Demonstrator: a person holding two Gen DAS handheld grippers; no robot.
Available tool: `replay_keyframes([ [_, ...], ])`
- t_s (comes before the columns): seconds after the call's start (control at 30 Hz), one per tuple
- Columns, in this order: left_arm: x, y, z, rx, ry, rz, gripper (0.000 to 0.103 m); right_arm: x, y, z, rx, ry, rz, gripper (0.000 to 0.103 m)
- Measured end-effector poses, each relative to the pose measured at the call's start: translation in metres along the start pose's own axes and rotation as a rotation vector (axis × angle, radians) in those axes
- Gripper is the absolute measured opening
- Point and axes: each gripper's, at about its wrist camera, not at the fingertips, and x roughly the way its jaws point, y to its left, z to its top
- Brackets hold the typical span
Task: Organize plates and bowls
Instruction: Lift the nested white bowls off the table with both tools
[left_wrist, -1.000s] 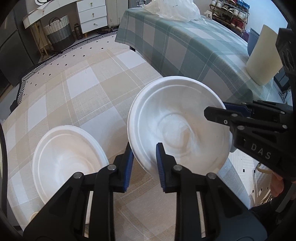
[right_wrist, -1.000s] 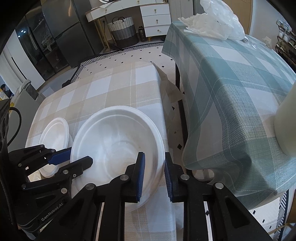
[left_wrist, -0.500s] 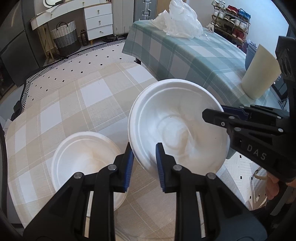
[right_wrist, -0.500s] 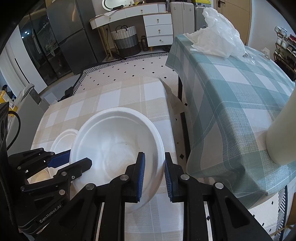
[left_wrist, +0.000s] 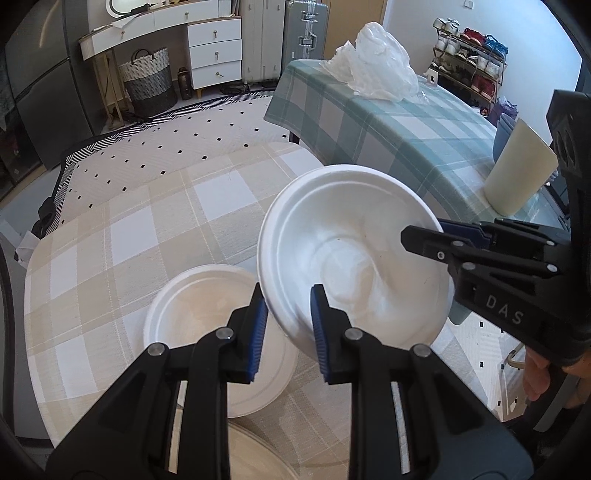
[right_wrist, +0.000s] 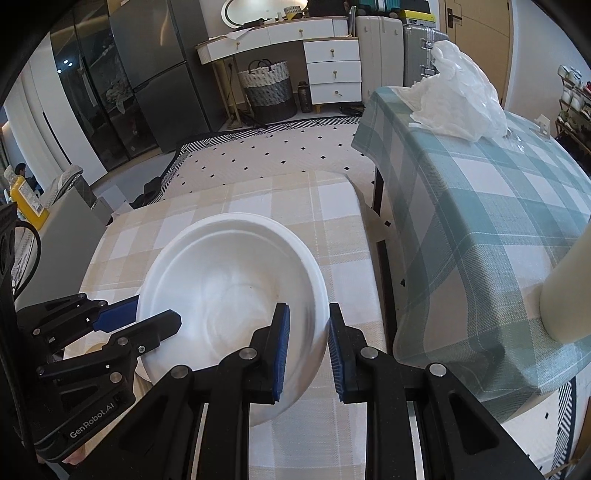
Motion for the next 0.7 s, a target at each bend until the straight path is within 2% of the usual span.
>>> replay_keyframes([
  [0.7,-0.024,0.058,-0.02,-0.066,-0.018,0.063,0.018,0.011,0.059,0.004,-0.076,0.016,0.054,0.02],
])
